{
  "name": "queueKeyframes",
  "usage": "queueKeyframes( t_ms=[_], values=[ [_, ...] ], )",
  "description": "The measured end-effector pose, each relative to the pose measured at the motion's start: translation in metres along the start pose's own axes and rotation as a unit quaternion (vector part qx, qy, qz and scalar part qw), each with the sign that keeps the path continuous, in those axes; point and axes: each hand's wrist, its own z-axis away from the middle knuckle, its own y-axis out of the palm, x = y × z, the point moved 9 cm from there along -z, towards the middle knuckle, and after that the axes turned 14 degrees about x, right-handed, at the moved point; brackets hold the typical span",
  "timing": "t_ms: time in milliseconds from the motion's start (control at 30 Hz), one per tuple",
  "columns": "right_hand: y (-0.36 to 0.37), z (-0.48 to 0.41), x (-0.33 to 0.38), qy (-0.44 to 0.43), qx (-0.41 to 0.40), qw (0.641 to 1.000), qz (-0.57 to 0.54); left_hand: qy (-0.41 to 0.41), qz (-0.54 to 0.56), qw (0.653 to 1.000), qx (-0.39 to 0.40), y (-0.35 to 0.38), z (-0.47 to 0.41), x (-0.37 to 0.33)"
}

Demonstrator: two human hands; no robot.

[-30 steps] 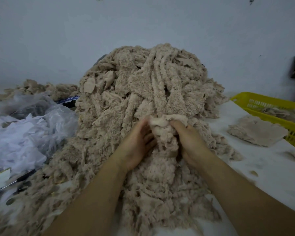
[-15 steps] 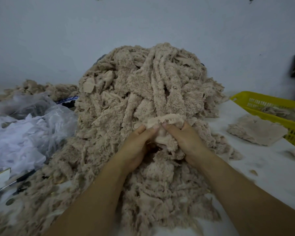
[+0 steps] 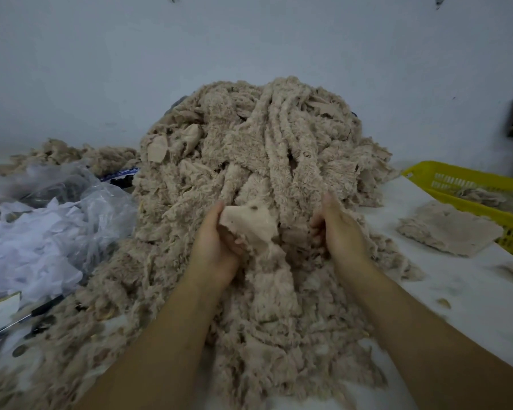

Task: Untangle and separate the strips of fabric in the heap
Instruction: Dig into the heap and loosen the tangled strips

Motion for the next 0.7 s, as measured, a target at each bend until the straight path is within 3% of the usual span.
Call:
queueKeyframes(
  t_ms=[100,200,300,367,400,467,567,700],
  values=[
    [0.033,0.001,0.005,-0.032,0.133,0.988,0.066,0.037,0.073,0.997,0.01,-0.002,-0.001,-0.007],
    [0.068,0.011,0.004,-0.044,0.261,0.954,0.14,0.061,0.097,0.993,0.018,-0.003,-0.001,-0.012],
    [0.081,0.015,-0.007,-0.055,0.301,0.908,0.286,0.097,0.12,0.988,0.016,-0.006,-0.002,-0.02],
    [0.077,0.013,-0.008,-0.046,0.291,0.914,0.279,0.11,0.133,0.985,0.014,-0.007,-0.003,-0.023],
    [0.071,0.012,-0.007,-0.026,0.27,0.936,0.223,0.114,0.136,0.984,0.013,-0.009,-0.005,-0.024],
    [0.062,0.01,-0.008,0.032,0.231,0.973,0.006,0.113,0.13,0.985,0.015,-0.011,-0.007,-0.023],
    [0.061,0.009,-0.014,0.103,0.214,0.927,-0.289,0.102,0.072,0.992,0.014,-0.011,-0.012,-0.02],
    [0.056,0.006,-0.011,0.112,0.218,0.872,-0.424,0.09,-0.093,0.99,0.049,0.005,-0.008,-0.015]
  ],
)
